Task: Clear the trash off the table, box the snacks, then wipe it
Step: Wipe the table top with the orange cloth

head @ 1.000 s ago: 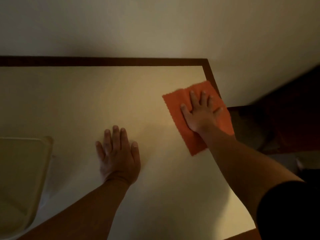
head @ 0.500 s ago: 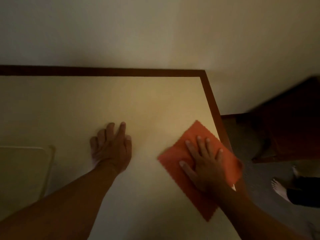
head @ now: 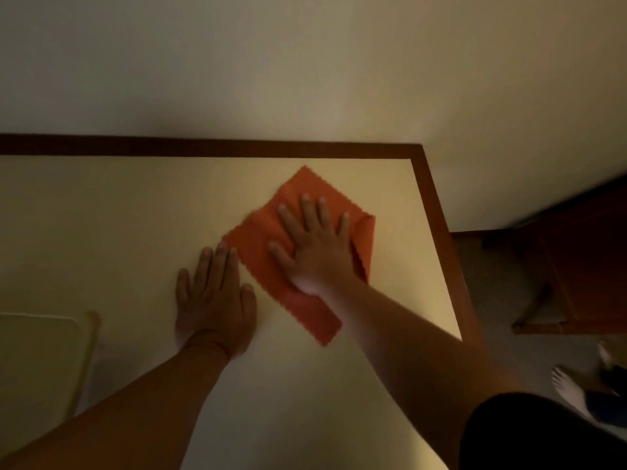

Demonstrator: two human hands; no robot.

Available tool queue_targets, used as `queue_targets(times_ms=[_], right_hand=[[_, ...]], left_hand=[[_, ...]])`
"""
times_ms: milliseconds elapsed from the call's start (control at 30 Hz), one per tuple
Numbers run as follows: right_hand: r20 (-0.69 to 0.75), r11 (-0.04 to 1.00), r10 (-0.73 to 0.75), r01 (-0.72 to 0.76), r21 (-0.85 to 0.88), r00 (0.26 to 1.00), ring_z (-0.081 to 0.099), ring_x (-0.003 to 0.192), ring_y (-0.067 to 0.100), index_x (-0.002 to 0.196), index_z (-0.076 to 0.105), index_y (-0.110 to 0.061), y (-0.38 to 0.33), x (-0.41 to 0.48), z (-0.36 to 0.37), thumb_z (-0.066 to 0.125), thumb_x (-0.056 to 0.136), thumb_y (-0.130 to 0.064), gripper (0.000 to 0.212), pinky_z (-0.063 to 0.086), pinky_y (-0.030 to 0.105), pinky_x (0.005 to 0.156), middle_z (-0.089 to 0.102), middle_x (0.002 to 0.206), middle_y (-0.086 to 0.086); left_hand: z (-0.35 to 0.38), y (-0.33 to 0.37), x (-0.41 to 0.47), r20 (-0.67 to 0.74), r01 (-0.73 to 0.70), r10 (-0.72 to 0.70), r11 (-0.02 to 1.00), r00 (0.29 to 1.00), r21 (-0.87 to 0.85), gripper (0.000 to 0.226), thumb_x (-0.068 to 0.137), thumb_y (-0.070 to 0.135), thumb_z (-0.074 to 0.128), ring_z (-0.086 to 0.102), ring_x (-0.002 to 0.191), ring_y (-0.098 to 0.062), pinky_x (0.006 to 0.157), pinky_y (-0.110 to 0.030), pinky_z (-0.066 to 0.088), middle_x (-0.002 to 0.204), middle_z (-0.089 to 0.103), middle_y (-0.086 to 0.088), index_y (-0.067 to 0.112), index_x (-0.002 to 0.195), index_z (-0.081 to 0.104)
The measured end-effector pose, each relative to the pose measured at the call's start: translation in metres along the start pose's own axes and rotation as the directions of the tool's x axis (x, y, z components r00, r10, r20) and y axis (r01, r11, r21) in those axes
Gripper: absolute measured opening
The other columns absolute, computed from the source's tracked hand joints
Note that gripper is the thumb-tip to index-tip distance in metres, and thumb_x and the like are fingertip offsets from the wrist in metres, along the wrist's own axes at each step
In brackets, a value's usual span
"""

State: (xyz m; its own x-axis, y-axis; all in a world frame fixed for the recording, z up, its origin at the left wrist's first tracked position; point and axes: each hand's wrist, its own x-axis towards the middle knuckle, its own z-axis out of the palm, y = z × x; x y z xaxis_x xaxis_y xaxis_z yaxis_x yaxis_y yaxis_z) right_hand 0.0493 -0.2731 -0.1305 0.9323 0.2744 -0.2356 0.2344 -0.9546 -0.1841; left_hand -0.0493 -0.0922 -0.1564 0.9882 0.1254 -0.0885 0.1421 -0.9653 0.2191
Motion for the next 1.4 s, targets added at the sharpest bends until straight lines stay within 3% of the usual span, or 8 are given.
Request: queue_targets(times_ms=[100, 200, 467, 633, 800, 933, 1100, 1400], right_hand=[[0.062, 0.995, -0.085, 0.088, -0.043, 0.994, -0.008, 0.160, 0.028, 0.162, 0.006, -0.049, 0.020, -0.099, 0.015, 0.023, 0.097, -0.079, 0.073, 0.003, 0.069, 0.120, -0.005, 0.174, -0.003], [0.091, 0.992, 0.115, -0.109, -0.070, 0.989, -0.020, 0.157, 0.023, 0.160, -0.008, -0.052, 0.103, -0.137, 0.003, 0.019, 0.093, -0.085, 0.079, -0.001, 0.066, 0.123, -0.019, 0.172, -0.006], [-0.034, 0.878, 0.479, -0.479, 0.019, 0.877, -0.005, 0.159, 0.035, 0.162, -0.005, -0.041, 0.169, 0.072, -0.053, 0.010, 0.087, -0.087, 0.090, 0.003, 0.067, 0.122, -0.005, 0.174, 0.005], [-0.049, 0.990, 0.143, -0.143, 0.010, 0.988, -0.005, 0.159, 0.036, 0.163, 0.005, -0.041, 0.055, 0.099, -0.029, 0.017, 0.091, -0.084, 0.085, -0.004, 0.067, 0.122, 0.000, 0.174, 0.005], [0.029, 0.990, -0.133, 0.134, -0.045, 0.991, -0.007, 0.160, 0.030, 0.162, 0.011, -0.048, 0.029, -0.046, 0.007, 0.029, 0.095, -0.080, 0.076, 0.003, 0.066, 0.122, 0.000, 0.174, -0.002], [0.053, 0.987, 0.129, -0.123, -0.105, 0.990, -0.014, 0.159, 0.028, 0.158, -0.006, -0.056, 0.125, -0.104, -0.006, 0.024, 0.091, -0.088, 0.080, 0.002, 0.067, 0.123, -0.013, 0.173, -0.004], [-0.033, 0.910, 0.413, -0.414, -0.032, 0.910, -0.008, 0.158, 0.035, 0.159, -0.010, -0.050, 0.168, 0.023, -0.045, 0.012, 0.088, -0.088, 0.084, 0.004, 0.070, 0.121, -0.010, 0.173, 0.003], [-0.022, 0.998, -0.063, 0.063, -0.024, 0.998, -0.009, 0.159, 0.032, 0.161, 0.007, -0.048, -0.015, 0.047, -0.003, 0.016, 0.095, -0.081, 0.075, -0.004, 0.068, 0.120, -0.001, 0.174, 0.001]], left_hand=[[-0.001, 0.001, 0.000, -0.001, -0.005, 0.005, 1.000, 1.000, 0.007, 0.073, 0.089, 0.042, 0.031, 0.023, 0.153, -0.025, 0.120, -0.055, 0.016, 0.165, 0.028, -0.003, 0.015, 0.156, 0.035], [0.000, 0.001, 0.001, 0.000, -0.009, 0.009, 1.000, 1.000, 0.020, 0.072, 0.091, 0.042, 0.032, 0.022, 0.153, -0.025, 0.120, -0.054, 0.016, 0.166, 0.026, -0.002, 0.016, 0.157, 0.033], [-0.001, 0.001, 0.002, 0.012, 0.002, -0.002, 1.000, 1.000, 0.015, 0.071, 0.092, 0.043, 0.028, 0.020, 0.154, -0.025, 0.121, -0.054, 0.014, 0.166, 0.026, -0.003, 0.016, 0.158, 0.031], [0.000, -0.003, 0.002, 0.032, 0.003, -0.004, 0.999, 0.999, 0.039, 0.071, 0.092, 0.045, 0.026, 0.018, 0.155, -0.023, 0.121, -0.054, 0.014, 0.167, 0.023, -0.001, 0.018, 0.158, 0.029], [-0.001, 0.002, 0.002, -0.001, 0.013, -0.013, 1.000, 1.000, 0.027, 0.072, 0.089, 0.042, 0.030, 0.025, 0.153, -0.025, 0.120, -0.053, 0.015, 0.165, 0.028, -0.002, 0.015, 0.155, 0.038], [-0.001, 0.002, 0.001, 0.007, 0.010, -0.010, 1.000, 1.000, 0.025, 0.072, 0.091, 0.043, 0.029, 0.021, 0.154, -0.024, 0.121, -0.051, 0.013, 0.166, 0.026, -0.001, 0.017, 0.157, 0.033], [-0.001, 0.001, 0.003, 0.012, 0.015, -0.015, 1.000, 1.000, 0.016, 0.071, 0.091, 0.043, 0.029, 0.022, 0.154, -0.024, 0.121, -0.052, 0.014, 0.165, 0.028, -0.001, 0.017, 0.157, 0.034], [-0.002, -0.001, 0.002, -0.031, 0.024, -0.026, 0.998, 0.999, -0.058, 0.068, 0.091, 0.036, 0.028, 0.023, 0.153, -0.021, 0.123, -0.050, 0.014, 0.165, 0.029, -0.006, 0.012, 0.155, 0.037]])
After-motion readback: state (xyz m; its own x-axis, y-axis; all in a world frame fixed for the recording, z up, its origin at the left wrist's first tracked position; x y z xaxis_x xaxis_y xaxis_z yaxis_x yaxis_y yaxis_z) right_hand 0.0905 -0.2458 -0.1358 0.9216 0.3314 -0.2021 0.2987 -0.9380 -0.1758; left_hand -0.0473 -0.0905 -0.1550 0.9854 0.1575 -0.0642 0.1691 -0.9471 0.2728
